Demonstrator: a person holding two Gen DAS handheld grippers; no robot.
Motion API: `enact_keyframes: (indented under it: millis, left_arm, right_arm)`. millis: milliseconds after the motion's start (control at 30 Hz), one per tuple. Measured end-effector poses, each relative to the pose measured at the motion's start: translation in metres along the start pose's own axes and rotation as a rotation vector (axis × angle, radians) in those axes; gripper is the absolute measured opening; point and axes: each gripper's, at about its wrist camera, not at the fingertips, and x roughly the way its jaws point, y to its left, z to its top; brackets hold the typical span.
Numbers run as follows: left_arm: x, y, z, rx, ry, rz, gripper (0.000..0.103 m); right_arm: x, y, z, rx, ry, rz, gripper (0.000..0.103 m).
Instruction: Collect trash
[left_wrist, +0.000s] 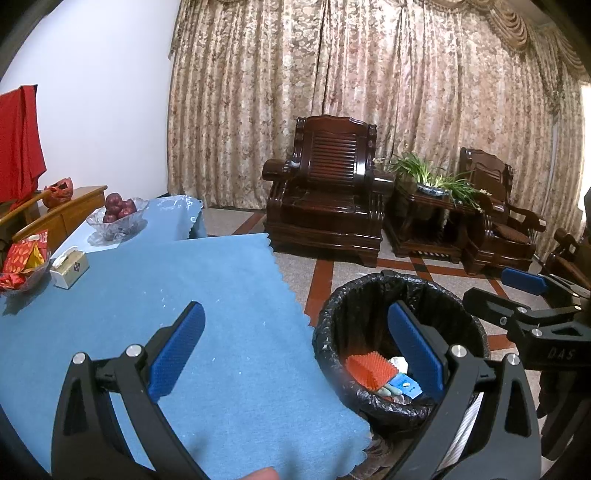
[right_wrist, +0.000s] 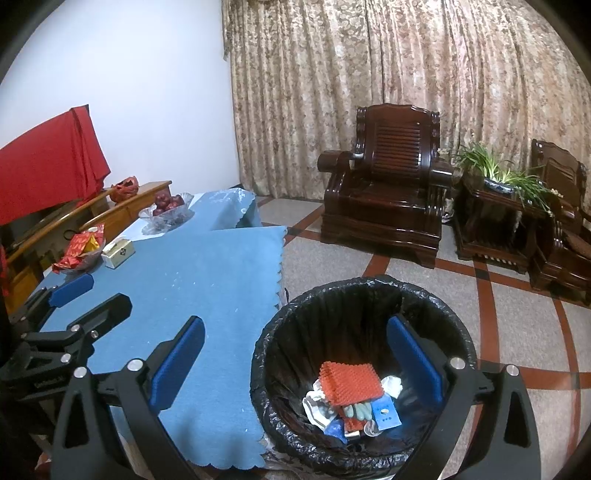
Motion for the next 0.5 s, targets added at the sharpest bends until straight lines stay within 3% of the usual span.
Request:
enact_keyframes:
  millis: [500]
  left_arm:
    - [-0.0001,0.0006,0.0015,0.001,0.000,-0.001,0.097]
  right_arm:
    - [0.0012,-0.0007,-0.0014,0.002,0.000,0.000,0.097]
